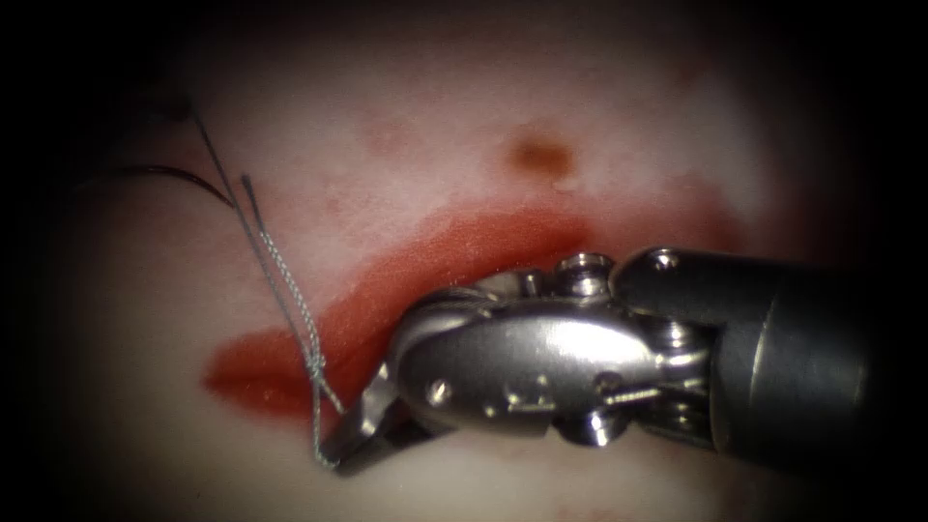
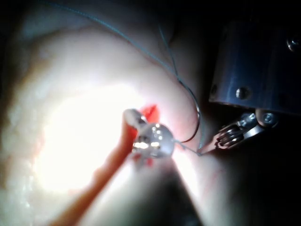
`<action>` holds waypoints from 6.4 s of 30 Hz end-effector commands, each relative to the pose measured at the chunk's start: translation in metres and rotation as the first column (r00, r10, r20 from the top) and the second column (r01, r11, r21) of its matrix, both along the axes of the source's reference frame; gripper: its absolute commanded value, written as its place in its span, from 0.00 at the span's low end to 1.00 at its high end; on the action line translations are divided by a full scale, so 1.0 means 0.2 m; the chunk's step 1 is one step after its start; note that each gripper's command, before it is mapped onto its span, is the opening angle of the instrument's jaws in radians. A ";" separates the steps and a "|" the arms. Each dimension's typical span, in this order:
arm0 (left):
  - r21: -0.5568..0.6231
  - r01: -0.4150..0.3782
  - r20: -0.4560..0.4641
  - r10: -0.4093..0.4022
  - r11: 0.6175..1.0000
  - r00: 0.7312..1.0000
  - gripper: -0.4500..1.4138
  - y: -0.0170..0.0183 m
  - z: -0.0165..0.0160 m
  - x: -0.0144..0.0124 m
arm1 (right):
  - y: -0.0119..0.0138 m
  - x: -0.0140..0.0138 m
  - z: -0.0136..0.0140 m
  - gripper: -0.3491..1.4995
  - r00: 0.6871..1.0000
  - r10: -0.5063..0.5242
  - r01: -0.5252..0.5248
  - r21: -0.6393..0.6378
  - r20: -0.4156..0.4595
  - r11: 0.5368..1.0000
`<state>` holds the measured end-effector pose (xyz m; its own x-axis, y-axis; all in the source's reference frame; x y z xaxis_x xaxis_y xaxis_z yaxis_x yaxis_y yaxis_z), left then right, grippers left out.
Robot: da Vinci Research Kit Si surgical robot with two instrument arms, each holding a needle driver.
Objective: Wound Closure
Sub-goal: Pull the right tool down and the left tool up to tension, then pull the suture end out of the loop.
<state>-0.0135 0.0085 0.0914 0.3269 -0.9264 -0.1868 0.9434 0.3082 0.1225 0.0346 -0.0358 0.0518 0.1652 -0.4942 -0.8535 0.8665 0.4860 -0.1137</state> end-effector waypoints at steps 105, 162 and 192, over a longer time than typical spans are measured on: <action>0.062 0.027 0.126 -0.035 0.998 0.991 0.00 -0.012 -0.042 -0.003 | 0.016 0.017 -0.038 0.54 0.207 0.602 -0.969 0.075 0.771 0.237; 0.085 0.023 0.108 -0.032 0.996 0.994 0.00 -0.015 -0.039 -0.005 | 0.029 0.014 -0.025 0.51 0.103 0.730 -0.970 -0.093 0.675 0.223; 0.095 0.022 0.101 -0.032 0.995 0.994 0.00 -0.016 -0.038 -0.005 | 0.020 0.019 -0.022 0.31 0.078 0.729 -0.976 -0.098 0.680 0.196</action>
